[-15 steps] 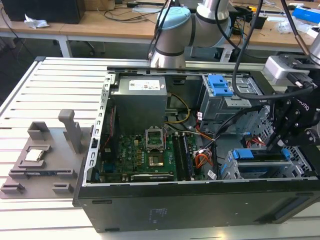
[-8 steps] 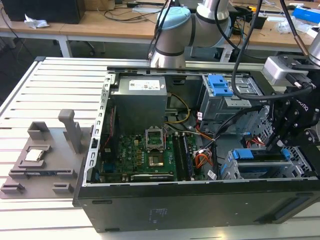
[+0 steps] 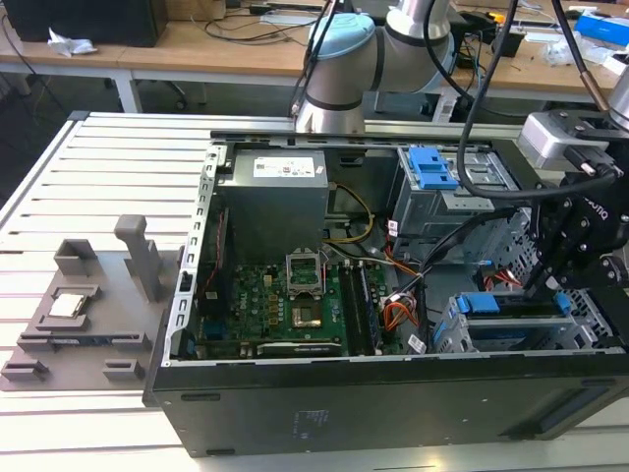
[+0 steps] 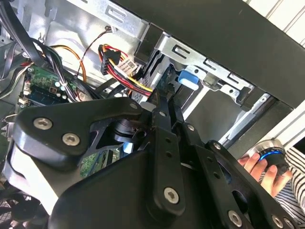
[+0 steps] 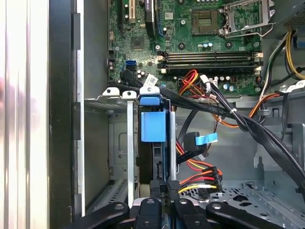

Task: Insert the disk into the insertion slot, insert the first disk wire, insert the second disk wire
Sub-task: 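Insert the first disk wire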

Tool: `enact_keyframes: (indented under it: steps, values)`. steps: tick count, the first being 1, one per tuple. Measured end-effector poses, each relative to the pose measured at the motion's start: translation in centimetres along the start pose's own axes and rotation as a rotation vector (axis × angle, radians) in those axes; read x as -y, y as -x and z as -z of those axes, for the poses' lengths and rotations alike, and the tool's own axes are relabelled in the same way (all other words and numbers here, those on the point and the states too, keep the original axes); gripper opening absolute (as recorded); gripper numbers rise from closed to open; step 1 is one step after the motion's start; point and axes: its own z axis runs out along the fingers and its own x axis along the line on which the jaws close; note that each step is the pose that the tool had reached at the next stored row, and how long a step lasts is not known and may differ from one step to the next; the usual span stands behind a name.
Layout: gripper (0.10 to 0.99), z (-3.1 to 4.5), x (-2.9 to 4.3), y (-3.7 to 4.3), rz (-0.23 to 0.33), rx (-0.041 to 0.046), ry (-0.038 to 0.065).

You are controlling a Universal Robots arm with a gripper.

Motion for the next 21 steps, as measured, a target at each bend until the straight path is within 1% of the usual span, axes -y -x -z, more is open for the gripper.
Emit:
enact_keyframes:
  steps: [3,10,12,13,14,16,19,20,21]
  values:
    - [0.169,-0.12,-0.06,-0.16,0.0,-0.0003,0.0]
    - [0.169,-0.32,-0.05,-0.15,0.0,-0.0002,0.0]
    - [0.18,-0.36,-0.05,-0.15,0.0,0.0004,0.0]
    - [0.243,-0.35,-0.05,-0.15,0.0,0.0001,0.0]
    - [0.243,-0.2,-0.05,-0.16,0.0,-0.0001,0.0]
    - [0.243,0.71,-0.09,-0.21,0.0,-0.0001,0.0]
    - [0.243,1.7,-0.14,0.0,0.0,0.0,0.0]
    - [0.231,1.91,-0.15,0.03,0.0,-0.0001,0.0]
    - [0.161,2.13,-0.16,0.06,0.0,-0.0001,0.0]
